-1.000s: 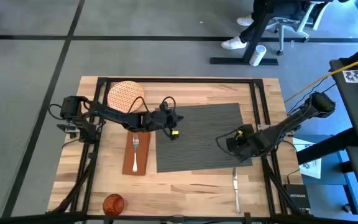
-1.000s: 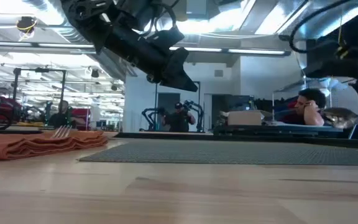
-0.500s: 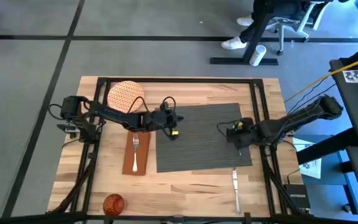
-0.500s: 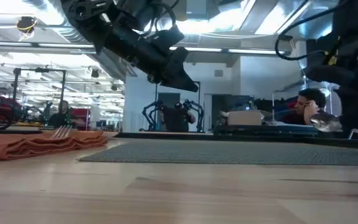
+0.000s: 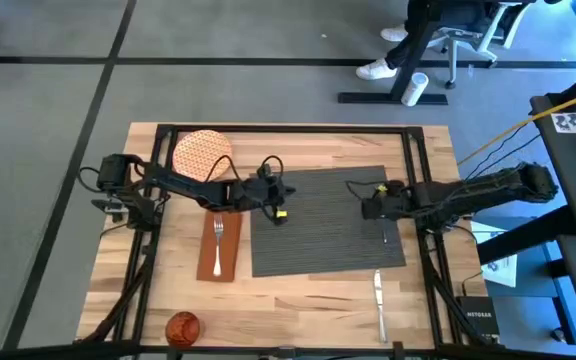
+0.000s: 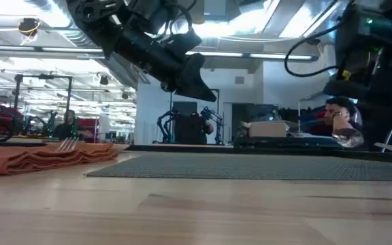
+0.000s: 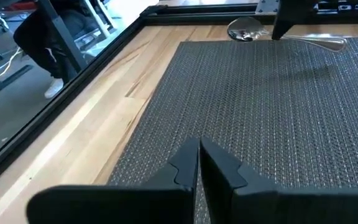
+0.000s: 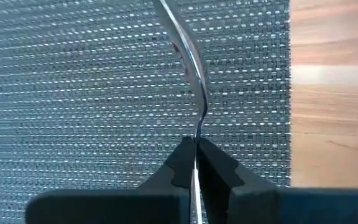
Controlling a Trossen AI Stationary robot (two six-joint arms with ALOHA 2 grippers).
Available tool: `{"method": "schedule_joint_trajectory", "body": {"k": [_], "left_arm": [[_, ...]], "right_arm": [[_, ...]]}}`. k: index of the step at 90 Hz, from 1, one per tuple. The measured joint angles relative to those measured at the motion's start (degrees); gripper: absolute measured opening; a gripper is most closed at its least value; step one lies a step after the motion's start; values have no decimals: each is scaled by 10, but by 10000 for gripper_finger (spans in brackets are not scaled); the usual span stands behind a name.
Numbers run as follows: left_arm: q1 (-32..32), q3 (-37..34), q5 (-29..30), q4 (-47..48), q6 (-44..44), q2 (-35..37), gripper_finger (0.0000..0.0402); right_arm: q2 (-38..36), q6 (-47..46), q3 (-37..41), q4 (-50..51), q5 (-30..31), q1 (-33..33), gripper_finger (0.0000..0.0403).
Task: Set table place
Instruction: Put the silver spoon on the gray tablemat, then adjust the gray tablemat and orange table napkin
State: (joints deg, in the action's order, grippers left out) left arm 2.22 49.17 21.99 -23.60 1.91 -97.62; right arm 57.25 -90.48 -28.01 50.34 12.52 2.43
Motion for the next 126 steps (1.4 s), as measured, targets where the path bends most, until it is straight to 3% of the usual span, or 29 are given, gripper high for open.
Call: {"method": "schedule_joint_trajectory", "body": {"k": [55, 96, 109, 126], "left_arm": [[0, 0, 0, 5, 0, 0, 0], [0, 0, 0, 6, 0, 0, 0], [0, 0, 0, 7, 9, 0, 0], [-12, 0, 20, 11, 41, 10, 0]], "right_arm": [[0, -8, 61, -70, -10, -11, 7], [0, -7, 61, -69, -1, -10, 93], [0, 5, 35, -58, -1, -10, 103], [0, 46, -53, 41, -2, -9, 85]]}}
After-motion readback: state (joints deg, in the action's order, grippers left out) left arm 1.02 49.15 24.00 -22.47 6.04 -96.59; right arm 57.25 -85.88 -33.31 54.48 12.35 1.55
